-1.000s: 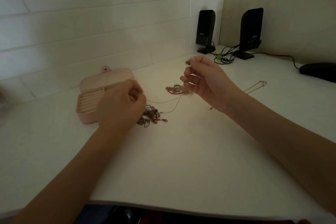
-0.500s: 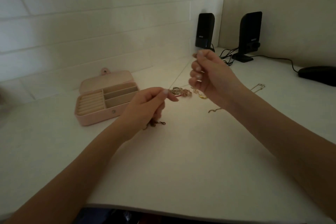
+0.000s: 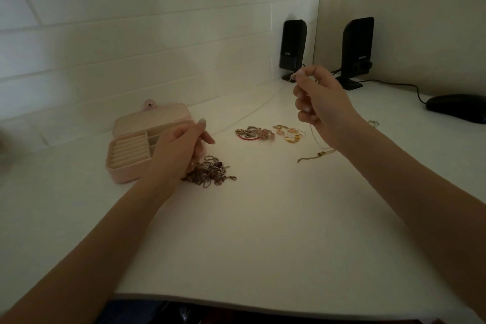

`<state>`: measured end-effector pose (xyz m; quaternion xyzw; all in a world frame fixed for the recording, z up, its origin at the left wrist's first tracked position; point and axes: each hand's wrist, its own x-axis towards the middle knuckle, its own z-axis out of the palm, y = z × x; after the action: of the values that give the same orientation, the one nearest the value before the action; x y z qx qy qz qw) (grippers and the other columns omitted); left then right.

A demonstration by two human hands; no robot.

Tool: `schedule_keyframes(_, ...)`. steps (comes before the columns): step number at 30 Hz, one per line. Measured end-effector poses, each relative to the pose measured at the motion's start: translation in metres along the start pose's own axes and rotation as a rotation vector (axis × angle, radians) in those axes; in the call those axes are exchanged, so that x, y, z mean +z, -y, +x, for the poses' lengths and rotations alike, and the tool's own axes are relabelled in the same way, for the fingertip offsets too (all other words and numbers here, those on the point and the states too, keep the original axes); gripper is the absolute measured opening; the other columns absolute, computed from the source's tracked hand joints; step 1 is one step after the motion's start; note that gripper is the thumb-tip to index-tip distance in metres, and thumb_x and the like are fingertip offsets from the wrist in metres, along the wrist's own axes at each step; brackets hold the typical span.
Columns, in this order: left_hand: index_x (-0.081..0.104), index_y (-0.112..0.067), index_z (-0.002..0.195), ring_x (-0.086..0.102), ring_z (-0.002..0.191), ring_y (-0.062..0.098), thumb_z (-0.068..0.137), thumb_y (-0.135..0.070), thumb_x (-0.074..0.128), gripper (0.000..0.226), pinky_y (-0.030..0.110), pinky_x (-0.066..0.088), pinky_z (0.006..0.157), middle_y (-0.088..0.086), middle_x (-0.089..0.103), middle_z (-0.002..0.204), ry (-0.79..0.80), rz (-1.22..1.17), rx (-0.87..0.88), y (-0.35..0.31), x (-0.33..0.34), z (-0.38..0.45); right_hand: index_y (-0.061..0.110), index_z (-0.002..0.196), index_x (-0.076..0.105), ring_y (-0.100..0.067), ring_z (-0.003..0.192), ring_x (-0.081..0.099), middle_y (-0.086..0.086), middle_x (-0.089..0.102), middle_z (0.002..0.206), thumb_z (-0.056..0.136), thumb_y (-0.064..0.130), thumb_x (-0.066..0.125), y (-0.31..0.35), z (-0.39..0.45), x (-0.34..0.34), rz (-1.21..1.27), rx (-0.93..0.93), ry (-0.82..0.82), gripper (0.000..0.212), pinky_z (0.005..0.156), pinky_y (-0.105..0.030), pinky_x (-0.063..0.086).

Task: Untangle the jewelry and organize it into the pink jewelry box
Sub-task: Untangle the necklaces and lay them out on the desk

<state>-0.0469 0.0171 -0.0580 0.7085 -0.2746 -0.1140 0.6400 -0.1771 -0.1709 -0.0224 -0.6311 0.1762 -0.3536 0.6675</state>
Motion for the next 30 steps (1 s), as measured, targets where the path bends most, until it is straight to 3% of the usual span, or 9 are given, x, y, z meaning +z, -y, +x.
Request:
schedule_keyframes(3,0.061,-0.010,0.064,0.042,0.031,0.002,0.095,-0.023,0.050,0.035,0.014,0.034,0.035,-0.008,0.051,0.041,-0.217,0.144,0.116,0.000,-0.001,-0.003,0.015,0.091,0.052,-0.008,0.048,0.030,0.001,0.043,0.064,0.098,0.019,0.046,0.000,0.001,-0.003,0.004,-0.010,-0.005,0.009,0.042,-0.019,0.022)
schedule_keyframes(7,0.068,-0.022,0.076,0.066,0.067,0.007,0.091,-0.036,0.047,0.030,0.036,0.054,0.072,-0.012,0.068,0.067,-0.323,0.433,0.398,0.008,-0.004,-0.008,0.016,0.088,0.053,-0.008,0.050,0.033,0.002,0.045,0.063,0.097,0.018,0.048,-0.001,-0.002,0.002,0.013,-0.013,0.089,0.010,0.042,-0.019,0.024)
schedule_keyframes(11,0.068,-0.028,0.098,0.066,0.088,0.002,0.084,-0.034,0.063,0.016,0.033,0.053,0.084,-0.010,0.071,0.092,-0.041,0.163,0.328,0.000,0.011,-0.011,0.015,0.087,0.052,-0.011,0.057,0.047,0.000,0.053,0.069,0.097,0.017,0.047,0.003,-0.012,0.014,0.068,-0.053,0.350,0.011,0.048,-0.019,0.039)
schedule_keyframes(14,0.054,-0.020,0.123,0.059,0.111,0.002,0.081,-0.036,0.068,0.047,0.027,0.045,0.096,-0.007,0.063,0.121,0.305,0.068,0.236,-0.015,0.037,-0.015,0.013,0.089,0.052,-0.013,0.068,0.054,-0.002,0.058,0.075,0.096,0.016,0.046,0.006,-0.018,0.021,0.078,-0.094,0.508,0.010,0.058,-0.022,0.045)
schedule_keyframes(16,0.050,-0.017,0.125,0.062,0.108,0.009,0.083,-0.031,0.066,0.047,0.031,0.047,0.097,-0.002,0.064,0.120,0.419,-0.019,0.157,-0.025,0.055,-0.016,0.011,0.091,0.053,-0.015,0.070,0.055,-0.002,0.059,0.076,0.095,0.016,0.048,0.007,-0.019,0.021,0.082,-0.094,0.523,0.008,0.061,-0.026,0.046)
schedule_keyframes(19,0.052,-0.010,0.122,0.069,0.083,0.018,0.091,-0.024,0.058,0.035,0.038,0.051,0.090,0.005,0.068,0.102,0.378,-0.066,0.120,-0.031,0.075,-0.016,0.010,0.092,0.056,-0.014,0.067,0.059,-0.003,0.061,0.075,0.094,0.017,0.050,0.011,-0.013,0.011,0.125,-0.060,0.400,0.008,0.062,-0.028,0.050)
schedule_keyframes(22,0.057,-0.011,0.116,0.055,0.056,0.008,0.095,-0.018,0.050,0.023,0.028,0.052,0.067,0.002,0.064,0.076,0.297,-0.017,0.093,-0.025,0.083,-0.016,0.013,0.089,0.059,-0.013,0.065,0.062,-0.001,0.063,0.073,0.095,0.017,0.051,0.012,-0.005,-0.002,0.086,-0.034,0.167,0.010,0.062,-0.024,0.053)
schedule_keyframes(27,0.067,-0.029,0.095,0.046,0.052,0.003,0.096,-0.014,0.045,0.026,0.018,0.039,0.056,-0.012,0.062,0.065,0.199,0.138,0.177,-0.014,0.087,-0.021,0.014,0.097,0.060,-0.011,0.069,0.063,0.002,0.066,0.078,0.094,0.021,0.052,0.006,0.010,-0.039,0.043,0.068,-0.114,0.011,0.064,-0.025,0.054)
schedule_keyframes(30,0.068,-0.020,0.099,0.052,0.049,-0.002,0.095,-0.010,0.048,0.023,0.008,0.041,0.056,-0.011,0.066,0.075,0.156,0.212,0.239,-0.017,0.098,-0.029,0.016,0.097,0.060,-0.012,0.075,0.061,0.002,0.065,0.082,0.093,0.023,0.053,0.004,0.013,-0.077,-0.070,0.080,-0.269,0.011,0.068,-0.026,0.050)
